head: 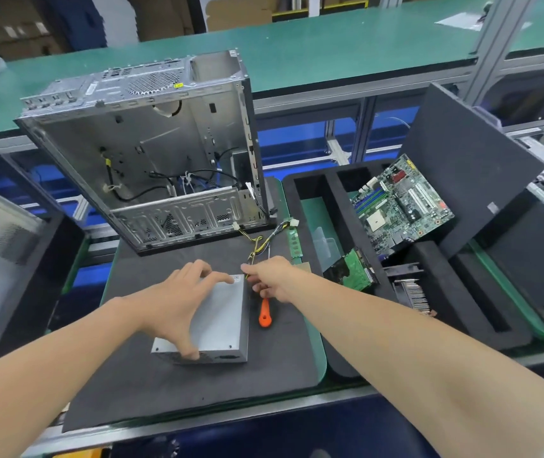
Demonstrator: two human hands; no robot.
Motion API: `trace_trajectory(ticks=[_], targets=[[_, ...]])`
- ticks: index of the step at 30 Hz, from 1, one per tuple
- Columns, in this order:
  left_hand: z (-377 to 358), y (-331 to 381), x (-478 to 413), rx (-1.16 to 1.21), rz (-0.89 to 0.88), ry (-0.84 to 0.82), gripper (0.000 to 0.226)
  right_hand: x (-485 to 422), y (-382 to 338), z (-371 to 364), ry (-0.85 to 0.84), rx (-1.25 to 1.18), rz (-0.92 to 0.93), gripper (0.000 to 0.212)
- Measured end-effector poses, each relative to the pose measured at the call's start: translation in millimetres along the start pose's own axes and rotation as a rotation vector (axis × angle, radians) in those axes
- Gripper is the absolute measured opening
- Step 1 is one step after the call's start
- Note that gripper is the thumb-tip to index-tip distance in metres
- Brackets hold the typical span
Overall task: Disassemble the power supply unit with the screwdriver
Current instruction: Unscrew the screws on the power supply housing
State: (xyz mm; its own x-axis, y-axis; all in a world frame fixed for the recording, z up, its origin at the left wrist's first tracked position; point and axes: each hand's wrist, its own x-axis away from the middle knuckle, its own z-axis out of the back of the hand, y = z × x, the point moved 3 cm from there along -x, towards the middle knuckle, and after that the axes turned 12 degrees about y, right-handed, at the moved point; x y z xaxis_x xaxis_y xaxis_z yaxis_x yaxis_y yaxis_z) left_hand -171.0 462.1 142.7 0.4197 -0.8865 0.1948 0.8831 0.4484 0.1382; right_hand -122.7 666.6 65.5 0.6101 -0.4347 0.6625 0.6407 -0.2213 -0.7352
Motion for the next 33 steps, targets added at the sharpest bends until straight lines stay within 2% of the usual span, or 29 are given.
trace_trajectory(ticks=[6,10,15,33], targets=[[0,2,0,0.000,-0.008,-0.004,0.129,-8,1,-20,0.141,0.046,0.082,0.020],[-2,0,2,-0.004,0.005,0.010,0.127,-8,-2,-19,0.135,0.003,0.087,0.018],[0,-2,-1,0.034,0.023,-0.004,0.124,-9,-1,-20,0.201,0.166,0.209,0.035],[-2,1,6,-0.079,0.023,0.020,0.121,-1,0,-29,0.273,0.255,0.284,0.035]])
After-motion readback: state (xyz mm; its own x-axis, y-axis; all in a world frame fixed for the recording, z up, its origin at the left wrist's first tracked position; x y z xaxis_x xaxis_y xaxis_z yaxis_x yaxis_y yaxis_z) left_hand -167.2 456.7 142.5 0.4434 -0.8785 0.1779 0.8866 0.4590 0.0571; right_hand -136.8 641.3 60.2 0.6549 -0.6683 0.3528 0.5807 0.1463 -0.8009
